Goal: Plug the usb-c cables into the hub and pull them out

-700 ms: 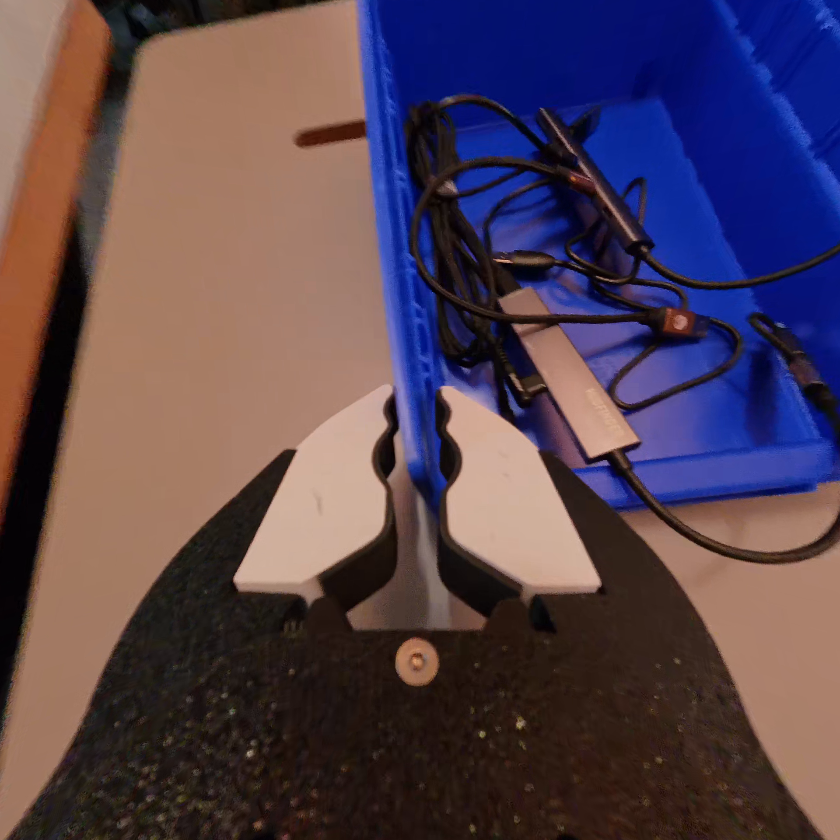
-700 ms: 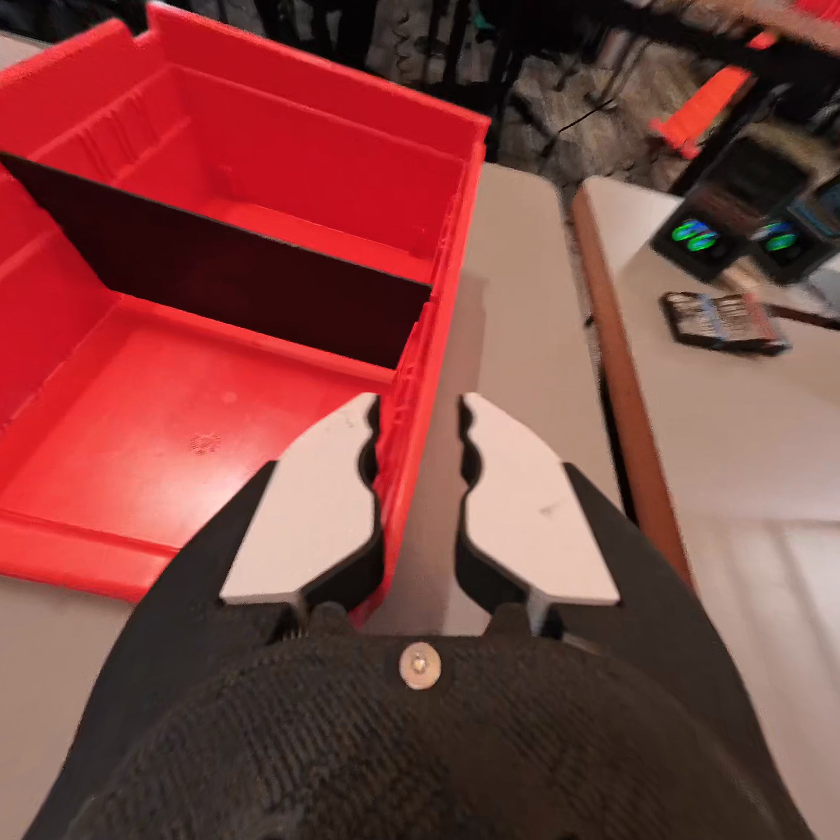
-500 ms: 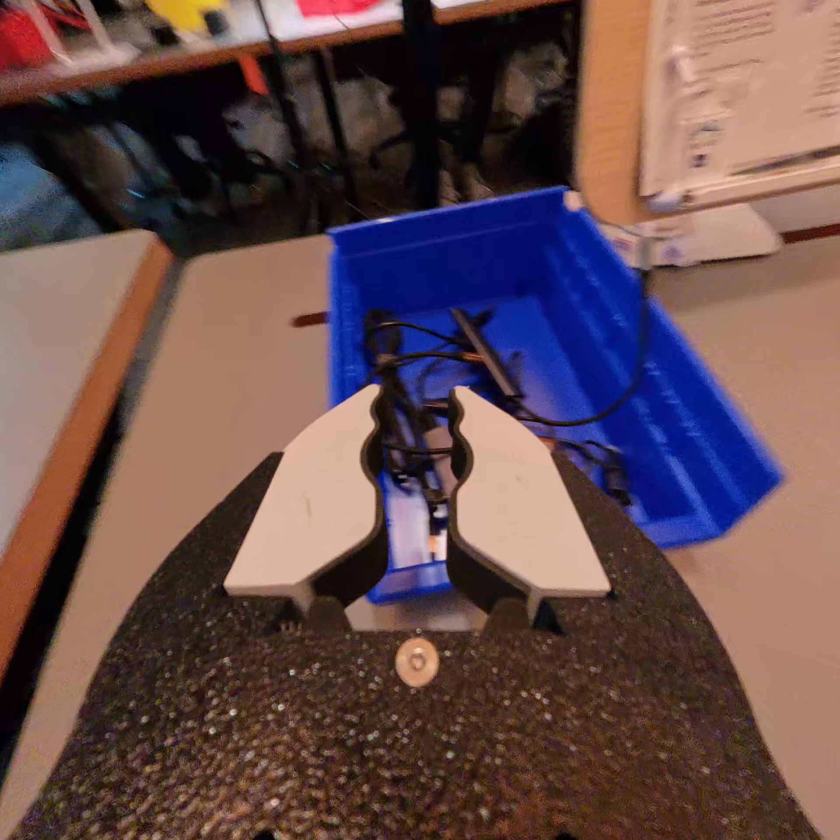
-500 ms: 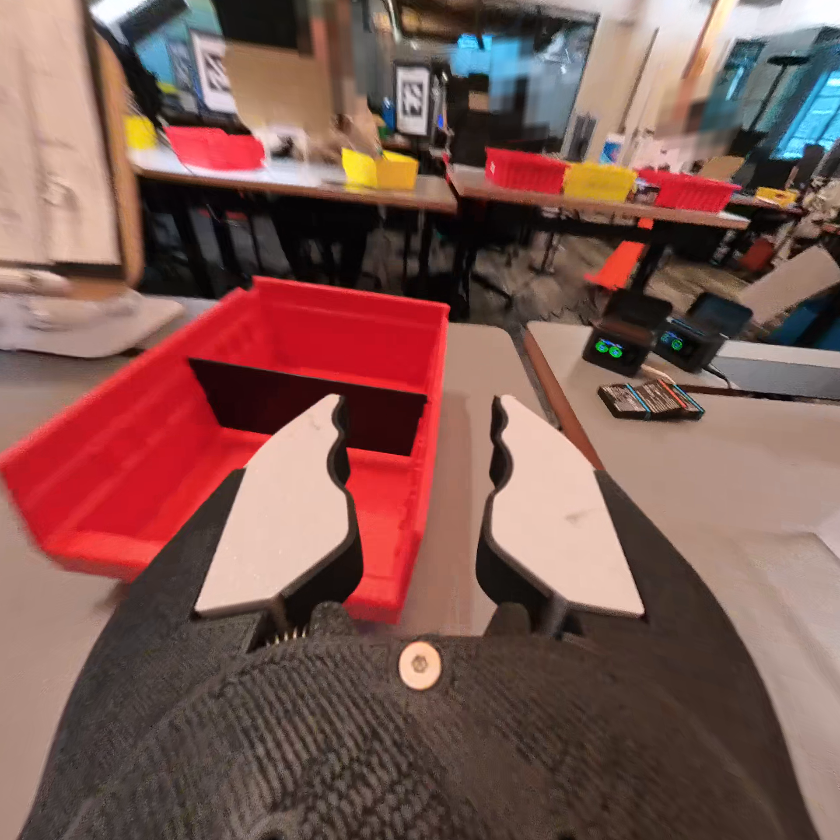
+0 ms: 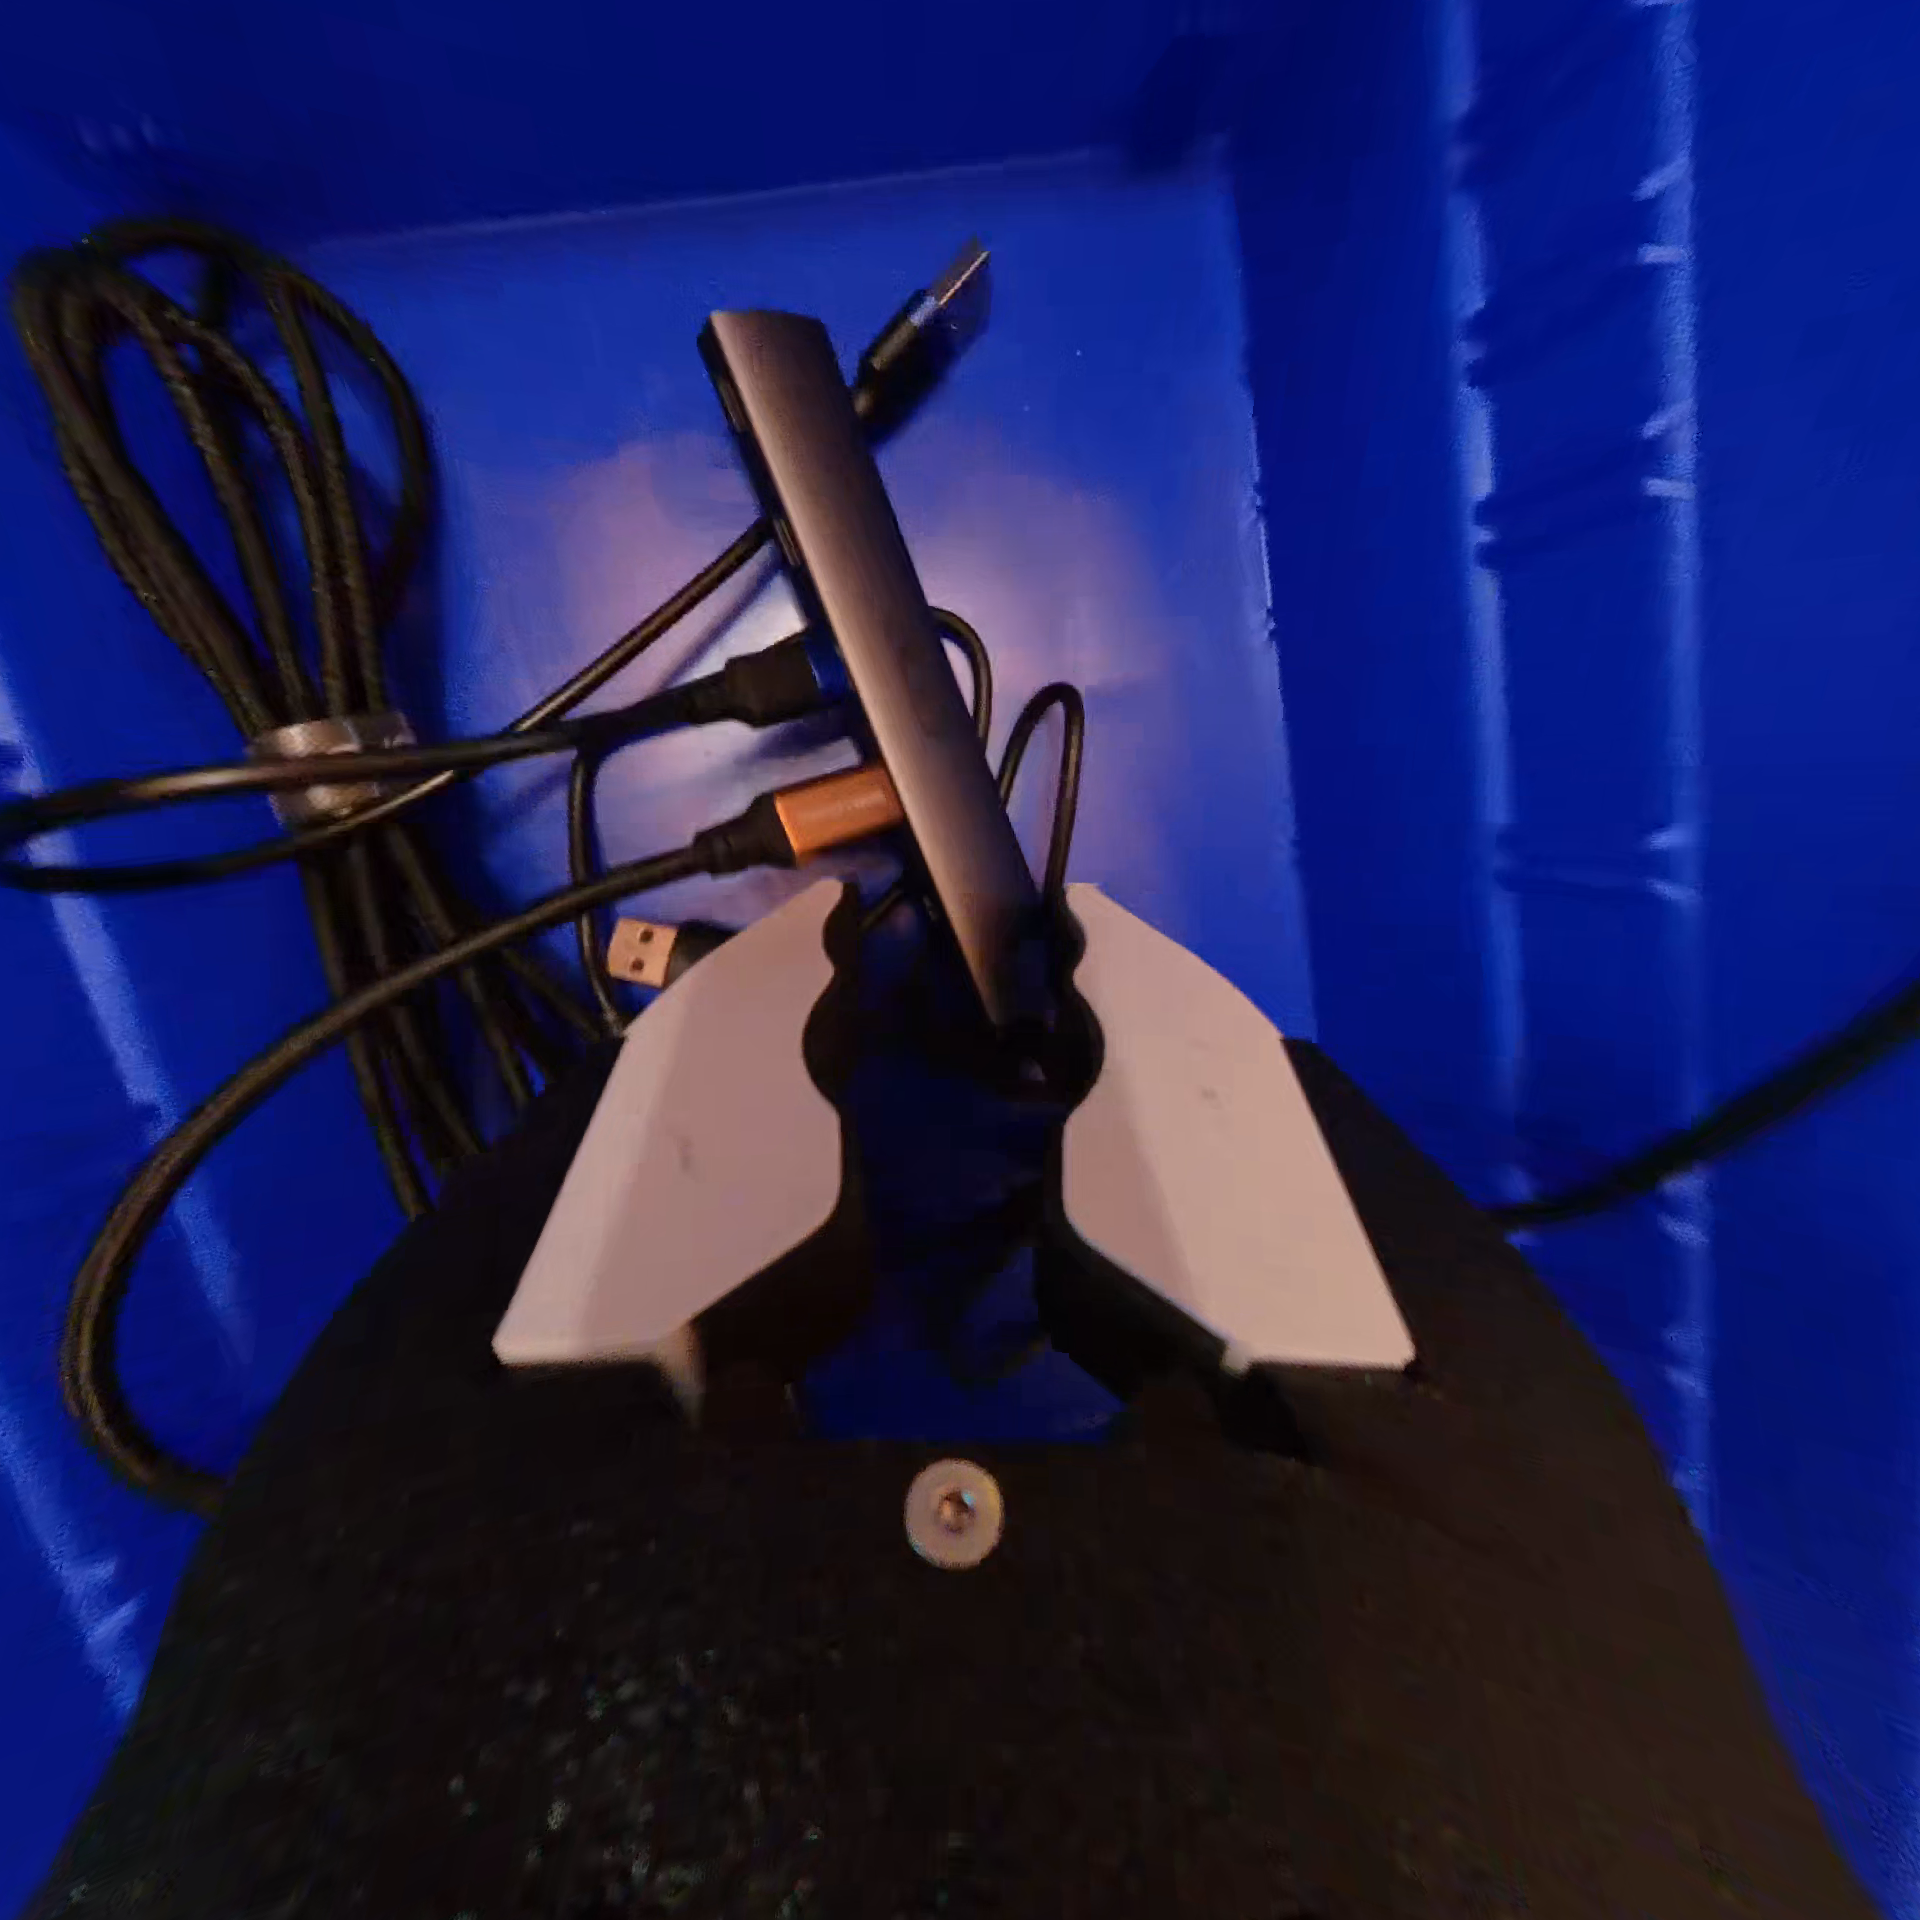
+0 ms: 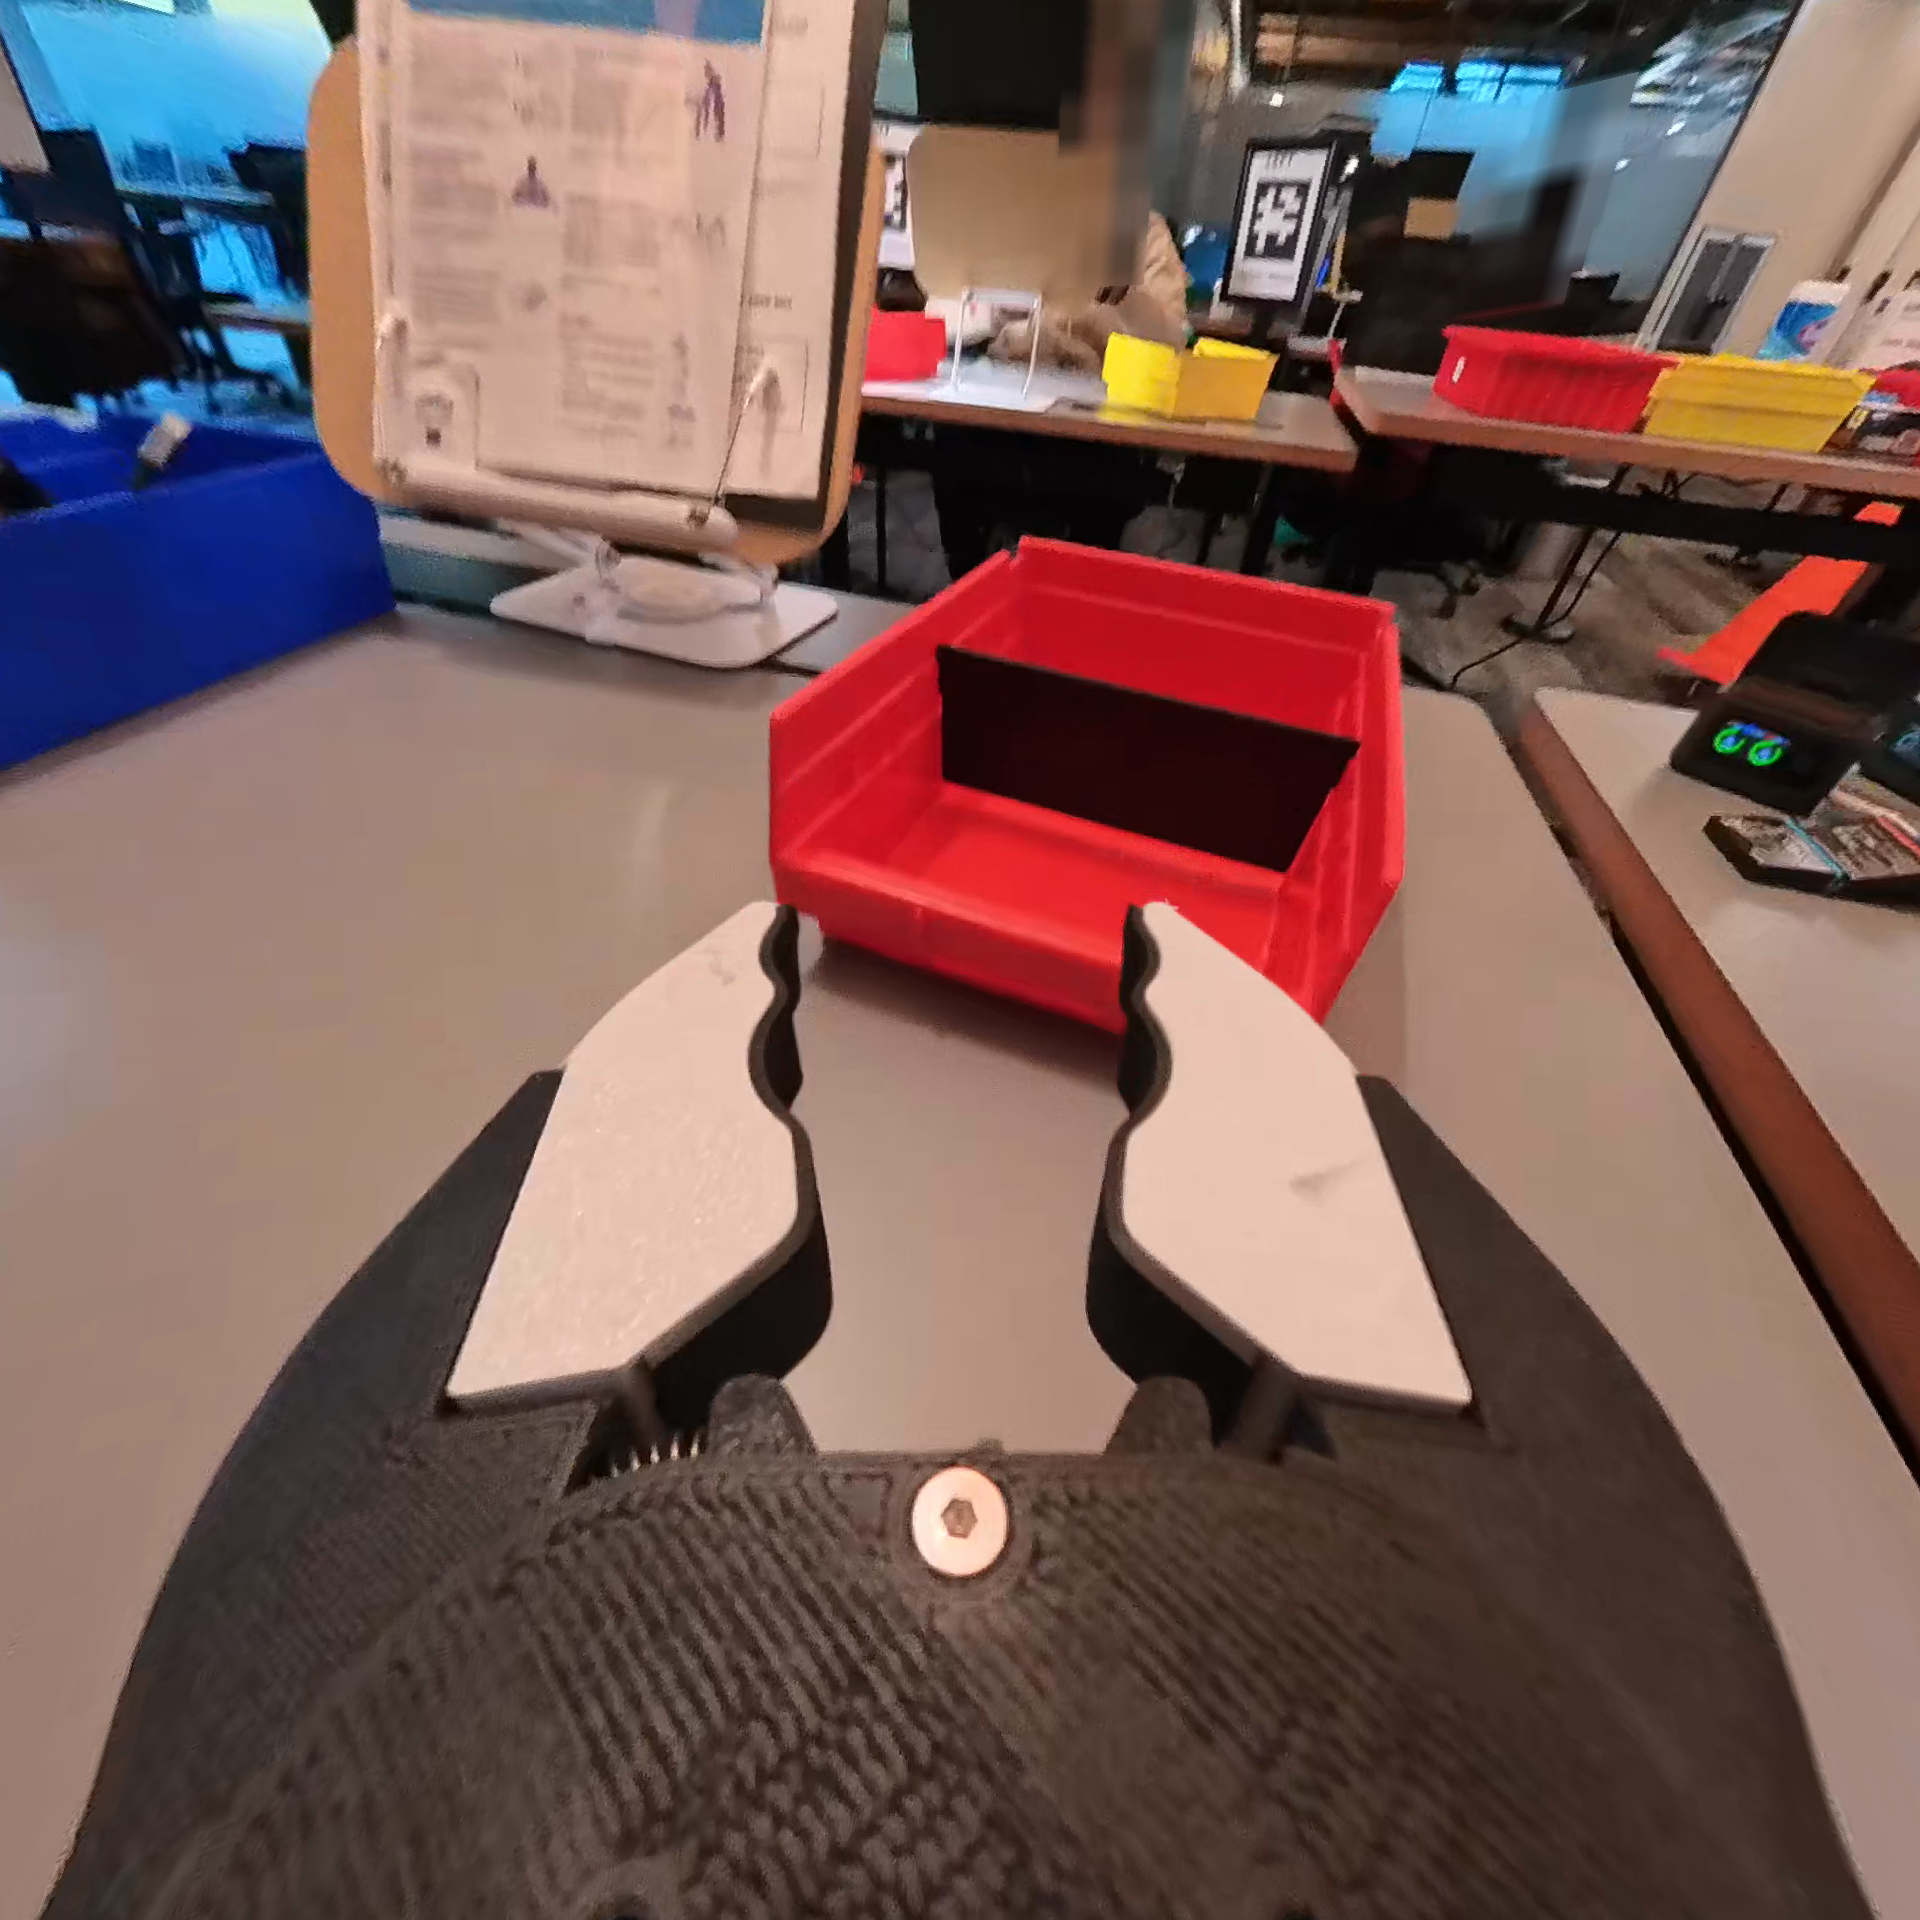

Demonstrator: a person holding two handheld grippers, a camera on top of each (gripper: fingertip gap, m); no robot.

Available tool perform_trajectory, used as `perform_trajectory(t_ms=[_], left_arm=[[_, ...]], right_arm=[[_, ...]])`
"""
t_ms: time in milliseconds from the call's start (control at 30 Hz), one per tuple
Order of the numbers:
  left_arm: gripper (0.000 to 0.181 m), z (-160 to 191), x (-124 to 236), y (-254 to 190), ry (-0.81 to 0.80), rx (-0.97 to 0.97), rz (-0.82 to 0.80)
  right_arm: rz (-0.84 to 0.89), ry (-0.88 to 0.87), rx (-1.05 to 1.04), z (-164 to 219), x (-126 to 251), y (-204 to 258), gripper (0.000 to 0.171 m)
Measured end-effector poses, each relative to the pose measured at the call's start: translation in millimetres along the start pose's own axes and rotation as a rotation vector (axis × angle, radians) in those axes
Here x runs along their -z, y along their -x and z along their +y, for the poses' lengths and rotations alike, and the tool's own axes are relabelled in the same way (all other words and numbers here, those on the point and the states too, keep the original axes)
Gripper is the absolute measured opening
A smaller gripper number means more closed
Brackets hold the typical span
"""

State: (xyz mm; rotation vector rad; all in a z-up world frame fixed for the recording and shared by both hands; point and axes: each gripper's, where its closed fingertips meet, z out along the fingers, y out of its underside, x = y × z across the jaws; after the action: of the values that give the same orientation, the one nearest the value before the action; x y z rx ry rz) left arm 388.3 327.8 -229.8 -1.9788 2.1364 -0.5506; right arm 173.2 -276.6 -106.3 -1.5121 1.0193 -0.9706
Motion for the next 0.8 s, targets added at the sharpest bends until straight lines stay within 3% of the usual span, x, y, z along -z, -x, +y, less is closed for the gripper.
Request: perform_trajectory(t_ms=[33,133,267,433,667,800], left_arm=[[0.024,-0.4,-4.3,-2.5,0.009,-0.005,0.011],[0.022,1.4,-6.0,-8.6,0.027,-0.021,0.046],[0.015,-7.6,25.2,-20.0,-0.046,0.014,0.203],[0.009,-33.6,103.2,-55.7,-0.304,0.071,0.568],[0.009,-41.4,201.1,-82.7,-0.543,-0.063,0.622],[0.009,-46.0,277.3,-128.5,-0.742,-0.180,0.664]], right_arm=[[-0.007,0.020,0.002,7.0,5.3,1.8,0.059],[0.002,0.066,-0.006,22.2,18.9,1.4,0.059],[0.025,0.051,-0.031,27.2,27.2,-4.9,0.055],[0.001,0.012,-0.116,26.2,18.8,-3.0,0.055],[-0.116,-0.010,-0.099,12.5,-7.1,38.2,0.054],[-0.271,-0.081,-0.137,-12.6,-18.1,86.3,0.054]])
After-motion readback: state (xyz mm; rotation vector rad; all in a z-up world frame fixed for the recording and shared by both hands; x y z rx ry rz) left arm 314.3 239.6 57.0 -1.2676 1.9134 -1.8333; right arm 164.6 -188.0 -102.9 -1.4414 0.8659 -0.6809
